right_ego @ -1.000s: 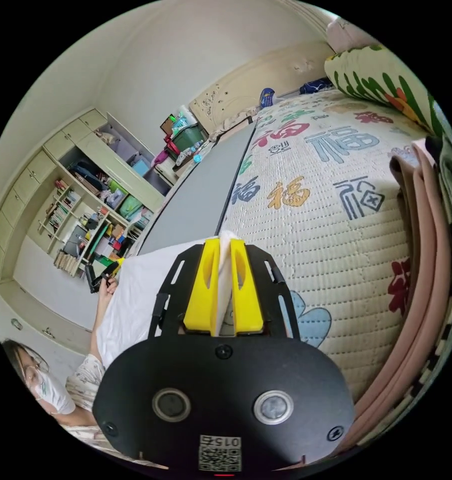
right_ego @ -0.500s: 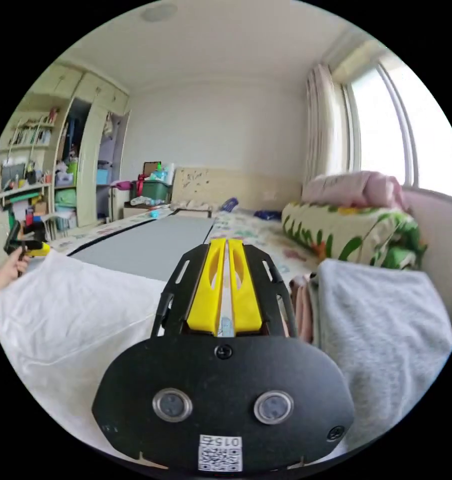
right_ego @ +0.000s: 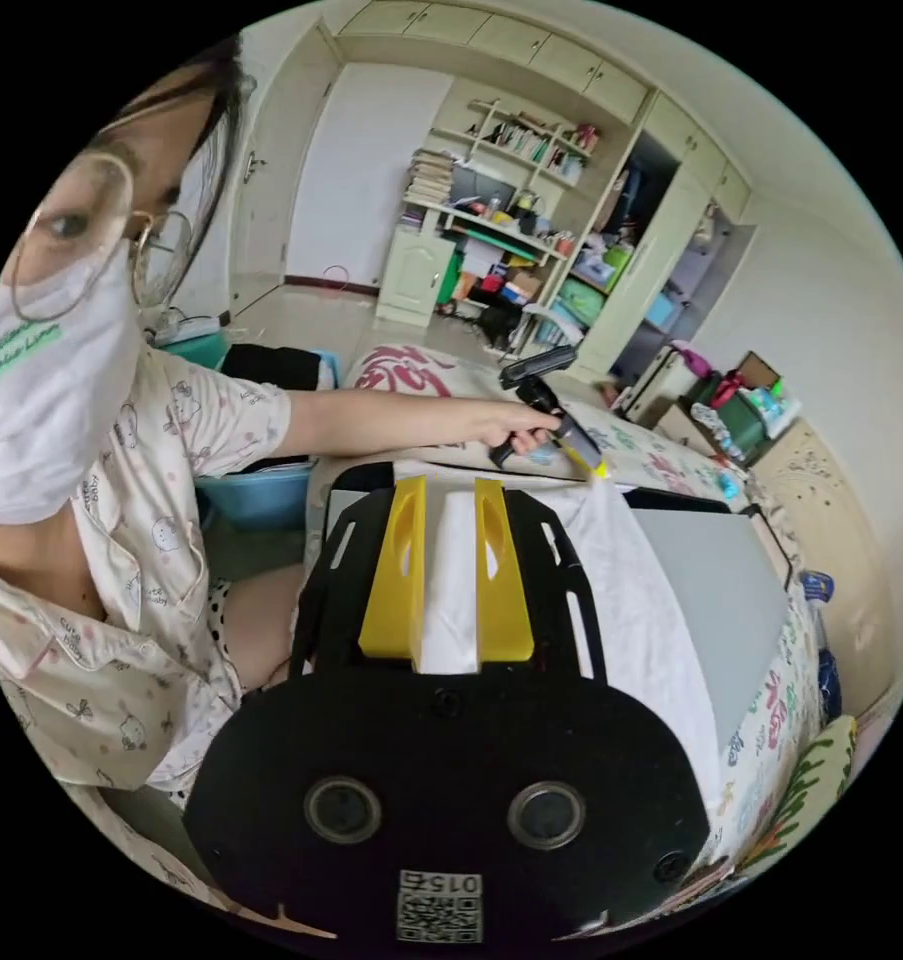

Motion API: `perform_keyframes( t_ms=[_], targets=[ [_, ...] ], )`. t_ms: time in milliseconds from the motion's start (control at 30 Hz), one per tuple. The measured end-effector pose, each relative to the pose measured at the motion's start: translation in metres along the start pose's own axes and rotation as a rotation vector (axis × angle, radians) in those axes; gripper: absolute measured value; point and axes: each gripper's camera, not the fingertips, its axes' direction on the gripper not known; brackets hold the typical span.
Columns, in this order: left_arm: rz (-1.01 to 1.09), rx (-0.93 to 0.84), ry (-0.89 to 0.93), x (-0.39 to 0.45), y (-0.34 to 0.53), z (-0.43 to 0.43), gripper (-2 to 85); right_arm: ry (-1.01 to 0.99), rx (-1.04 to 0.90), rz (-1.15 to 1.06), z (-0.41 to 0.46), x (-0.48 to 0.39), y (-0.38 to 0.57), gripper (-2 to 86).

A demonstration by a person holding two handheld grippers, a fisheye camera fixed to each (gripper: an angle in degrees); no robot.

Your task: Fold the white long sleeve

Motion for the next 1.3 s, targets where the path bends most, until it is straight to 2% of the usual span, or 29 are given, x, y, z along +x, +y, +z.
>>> perform_keyframes(
  t_ms=[133, 233, 300, 433, 633, 700, 800, 867, 900, 967, 1000, 1067, 1133, 1300],
  targets=[
    [0.026, 0.018, -0.028, -0.014, -0.025, -0.018, 0.7, 0.050, -0.191, 0.006, 0.088, -0.001, -0.010, 8.2],
    [0.039, 0.016, -0.051, -0.024, -0.050, -0.029, 0.7, 0.069, -0.288, 0.024, 0.120, -0.001, -0.009, 3.3],
    [0.044, 0.019, -0.067, -0.031, -0.067, -0.037, 0.7, 0.089, -0.290, -0.006, 0.129, -0.009, -0.005, 0.7],
    [0.038, -0.018, -0.219, -0.041, -0.122, -0.044, 0.7, -0.043, -0.290, -0.019, 0.138, -0.010, 0.006, -0.6],
    [0.094, -0.067, -0.321, -0.043, -0.208, -0.048, 2.0, -0.079, -0.254, 0.087, 0.155, 0.014, 0.035, 2.8],
    [0.120, -0.019, -0.279, -0.045, -0.230, -0.073, 3.4, -0.124, -0.206, 0.095, 0.144, 0.015, 0.044, 6.8],
    [0.210, 0.203, -0.166, -0.040, -0.250, -0.170, 7.8, -0.112, -0.131, 0.119, 0.116, 0.015, 0.071, 8.4],
    [0.437, 0.262, 0.094, -0.013, -0.275, -0.233, 8.0, 0.012, -0.046, 0.144, 0.093, 0.006, 0.102, 8.3],
    [0.531, 0.241, 0.194, -0.002, -0.281, -0.241, 7.8, 0.035, -0.021, 0.147, 0.089, 0.003, 0.111, 8.2],
    [0.905, 0.110, 0.546, 0.047, -0.293, -0.255, 6.5, 0.101, 0.006, 0.181, 0.081, -0.008, 0.141, 7.8],
    [0.989, 0.081, 0.581, 0.061, -0.293, -0.256, 5.7, 0.113, 0.003, 0.193, 0.081, -0.009, 0.147, 7.8],
    [1.244, -0.026, 0.570, 0.109, -0.290, -0.246, 3.6, 0.156, -0.036, 0.213, 0.085, -0.014, 0.167, 7.8],
    [1.336, -0.154, 0.558, 0.130, -0.304, -0.227, 3.1, 0.188, -0.024, 0.213, 0.083, -0.017, 0.177, 8.0],
    [1.385, -0.405, 0.529, 0.138, -0.367, -0.191, 4.5, 0.165, -0.130, 0.252, 0.100, 0.003, 0.194, 7.7]
  ],
)
